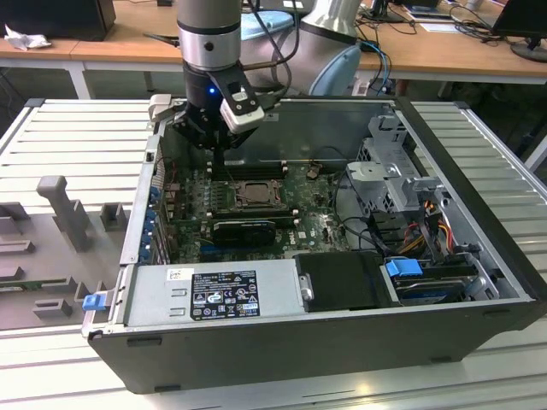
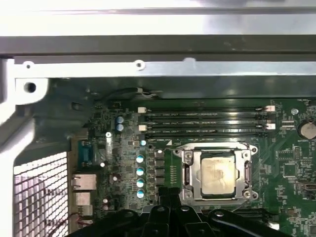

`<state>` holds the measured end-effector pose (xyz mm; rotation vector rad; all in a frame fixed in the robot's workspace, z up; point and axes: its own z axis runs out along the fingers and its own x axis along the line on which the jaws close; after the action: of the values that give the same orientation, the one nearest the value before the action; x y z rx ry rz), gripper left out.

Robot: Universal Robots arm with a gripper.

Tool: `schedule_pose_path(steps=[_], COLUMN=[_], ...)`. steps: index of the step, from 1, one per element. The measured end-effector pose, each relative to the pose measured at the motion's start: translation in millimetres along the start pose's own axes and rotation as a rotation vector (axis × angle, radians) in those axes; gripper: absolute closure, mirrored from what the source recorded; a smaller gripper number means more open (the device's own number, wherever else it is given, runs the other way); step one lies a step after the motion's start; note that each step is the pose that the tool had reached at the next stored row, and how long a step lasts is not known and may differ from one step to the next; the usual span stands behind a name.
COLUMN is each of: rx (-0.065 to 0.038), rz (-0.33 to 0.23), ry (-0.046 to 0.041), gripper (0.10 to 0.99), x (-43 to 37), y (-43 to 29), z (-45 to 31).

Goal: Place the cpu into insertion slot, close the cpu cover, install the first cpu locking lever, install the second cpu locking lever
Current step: 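Install the first cpu locking lever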

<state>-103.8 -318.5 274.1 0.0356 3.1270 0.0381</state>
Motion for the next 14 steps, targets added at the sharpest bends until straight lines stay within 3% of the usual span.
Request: schedule_pose_path(steps=[7, 9, 14], rx=[0.000, 0.000, 0.000], rz=[-0.003, -0.005, -0.009], ry=[0.0002, -0.0001, 0.0001], gripper=[0.980, 0.980, 0.980], x=[10.6, 11.8, 12.9], y=[10.1, 19.9, 27.8], z=[10.3, 14.1, 18.8])
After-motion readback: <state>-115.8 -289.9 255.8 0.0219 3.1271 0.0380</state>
